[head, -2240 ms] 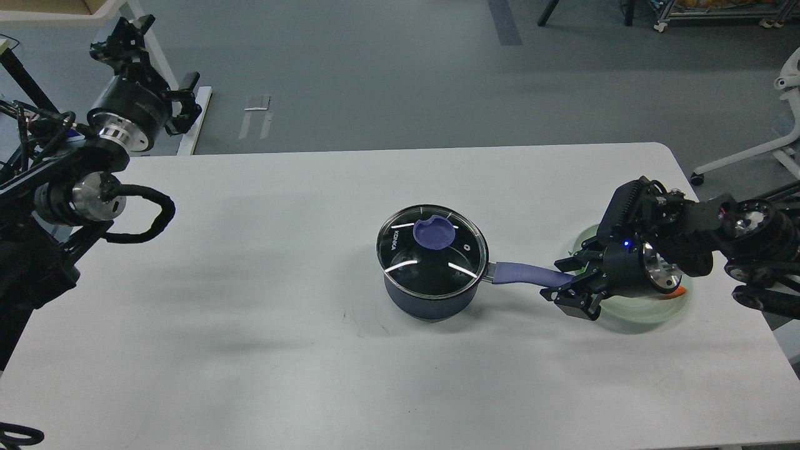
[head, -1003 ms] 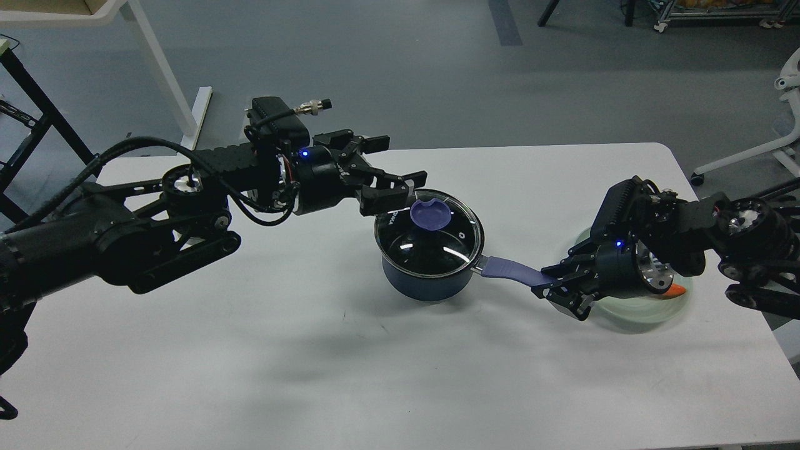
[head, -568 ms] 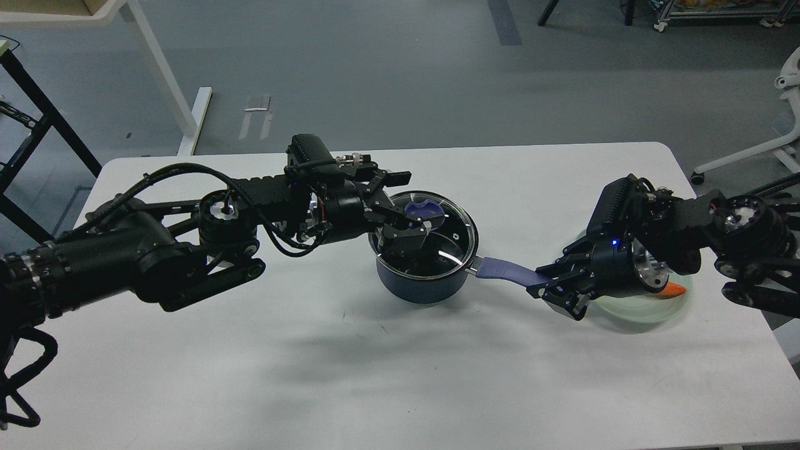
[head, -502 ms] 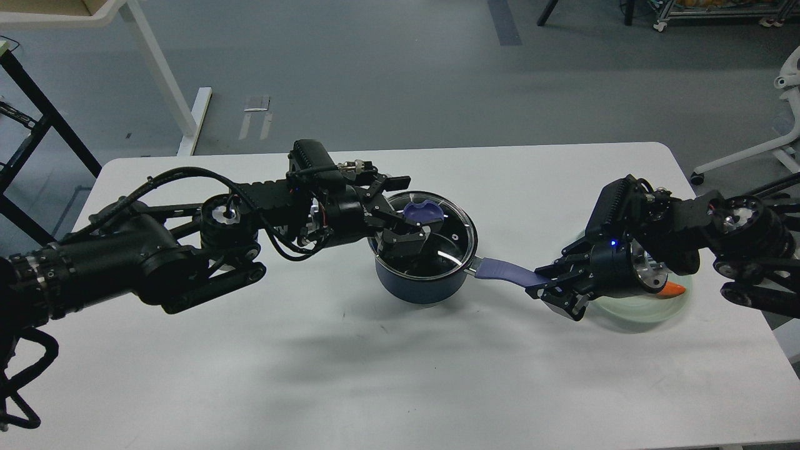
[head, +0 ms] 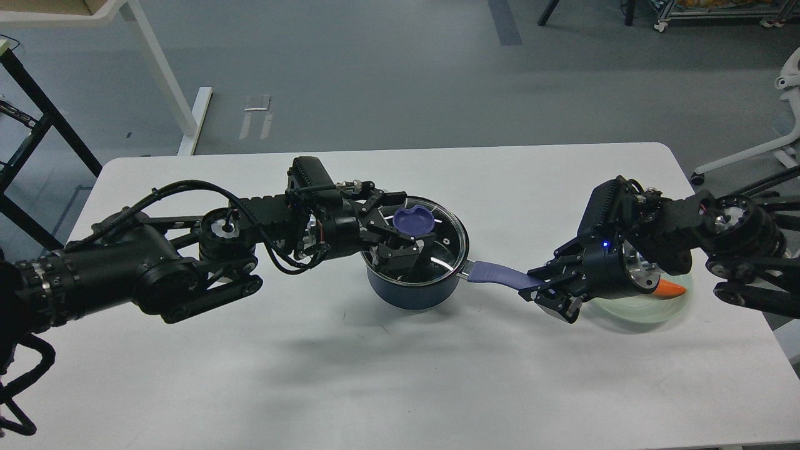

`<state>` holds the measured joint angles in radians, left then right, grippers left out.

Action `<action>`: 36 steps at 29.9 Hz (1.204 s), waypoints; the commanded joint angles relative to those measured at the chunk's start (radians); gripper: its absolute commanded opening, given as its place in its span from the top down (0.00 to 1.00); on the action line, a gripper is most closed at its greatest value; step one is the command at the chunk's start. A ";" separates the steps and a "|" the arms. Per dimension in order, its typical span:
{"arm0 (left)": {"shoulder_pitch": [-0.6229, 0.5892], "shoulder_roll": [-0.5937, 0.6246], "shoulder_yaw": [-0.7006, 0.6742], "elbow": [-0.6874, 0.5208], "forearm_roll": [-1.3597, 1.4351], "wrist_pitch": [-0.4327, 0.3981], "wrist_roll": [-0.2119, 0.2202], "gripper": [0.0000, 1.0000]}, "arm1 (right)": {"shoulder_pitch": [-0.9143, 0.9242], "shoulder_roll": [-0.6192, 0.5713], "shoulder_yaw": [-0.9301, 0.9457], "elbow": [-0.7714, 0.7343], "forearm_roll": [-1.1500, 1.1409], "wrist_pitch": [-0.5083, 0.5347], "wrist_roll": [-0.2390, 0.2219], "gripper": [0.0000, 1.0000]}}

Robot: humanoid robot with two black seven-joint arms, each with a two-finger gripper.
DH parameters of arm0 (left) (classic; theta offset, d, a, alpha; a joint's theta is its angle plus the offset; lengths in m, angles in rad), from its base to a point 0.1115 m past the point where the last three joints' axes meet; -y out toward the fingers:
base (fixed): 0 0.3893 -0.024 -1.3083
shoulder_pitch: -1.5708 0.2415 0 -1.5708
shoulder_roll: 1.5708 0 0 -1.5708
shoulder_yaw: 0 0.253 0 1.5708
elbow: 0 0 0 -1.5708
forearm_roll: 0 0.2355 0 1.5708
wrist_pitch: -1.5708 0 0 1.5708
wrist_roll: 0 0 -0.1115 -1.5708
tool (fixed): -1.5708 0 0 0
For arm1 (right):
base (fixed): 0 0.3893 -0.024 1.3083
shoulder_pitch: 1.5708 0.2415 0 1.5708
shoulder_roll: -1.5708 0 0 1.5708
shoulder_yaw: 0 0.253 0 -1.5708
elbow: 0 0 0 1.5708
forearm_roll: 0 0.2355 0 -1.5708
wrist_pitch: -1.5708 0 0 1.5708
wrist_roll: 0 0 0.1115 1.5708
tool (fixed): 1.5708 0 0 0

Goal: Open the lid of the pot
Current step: 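Close the left gripper on the purple lid knob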

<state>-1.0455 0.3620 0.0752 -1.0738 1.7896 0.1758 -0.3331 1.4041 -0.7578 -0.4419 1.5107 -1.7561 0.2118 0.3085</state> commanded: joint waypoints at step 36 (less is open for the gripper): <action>0.013 0.015 0.018 -0.002 -0.007 0.004 -0.007 0.13 | 0.000 0.006 -0.001 0.003 -0.002 0.000 0.000 0.80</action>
<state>-1.0383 0.3796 0.0912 -1.0756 1.7826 0.1809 -0.3387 1.4036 -0.7511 -0.4433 1.5137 -1.7568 0.2117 0.3084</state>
